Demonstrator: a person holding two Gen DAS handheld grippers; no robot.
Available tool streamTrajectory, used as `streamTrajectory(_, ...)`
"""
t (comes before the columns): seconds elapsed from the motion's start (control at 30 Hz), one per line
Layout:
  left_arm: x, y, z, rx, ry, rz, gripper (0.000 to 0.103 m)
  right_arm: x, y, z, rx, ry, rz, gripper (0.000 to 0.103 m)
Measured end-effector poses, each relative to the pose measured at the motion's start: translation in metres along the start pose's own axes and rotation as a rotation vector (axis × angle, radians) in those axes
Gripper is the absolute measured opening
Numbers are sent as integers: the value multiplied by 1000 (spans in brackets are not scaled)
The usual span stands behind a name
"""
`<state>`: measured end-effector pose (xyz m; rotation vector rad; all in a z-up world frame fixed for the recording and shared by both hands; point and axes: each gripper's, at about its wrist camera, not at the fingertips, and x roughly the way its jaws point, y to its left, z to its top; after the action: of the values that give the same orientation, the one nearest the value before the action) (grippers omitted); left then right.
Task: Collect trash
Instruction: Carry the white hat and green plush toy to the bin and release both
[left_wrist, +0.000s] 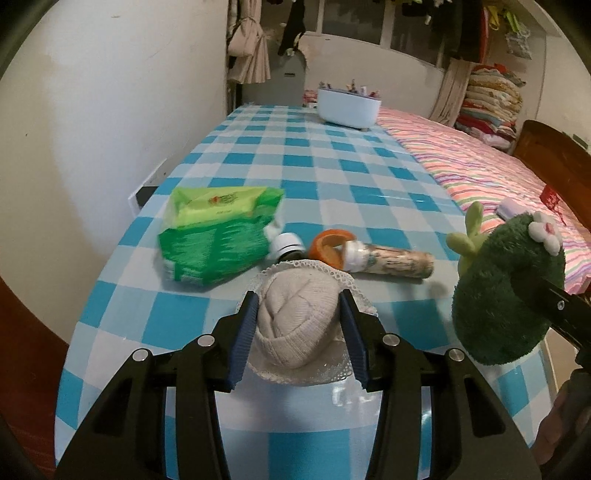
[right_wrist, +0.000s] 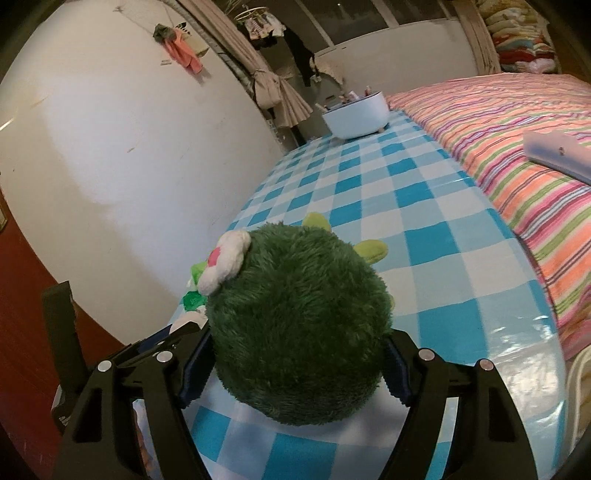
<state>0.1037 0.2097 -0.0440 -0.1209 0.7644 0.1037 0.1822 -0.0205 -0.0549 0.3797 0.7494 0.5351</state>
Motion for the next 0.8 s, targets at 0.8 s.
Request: streamTrajectory(0.8, -4, -115, 0, 159, -1, -165, 44, -78, -70, 11, 84, -126, -116, 73)
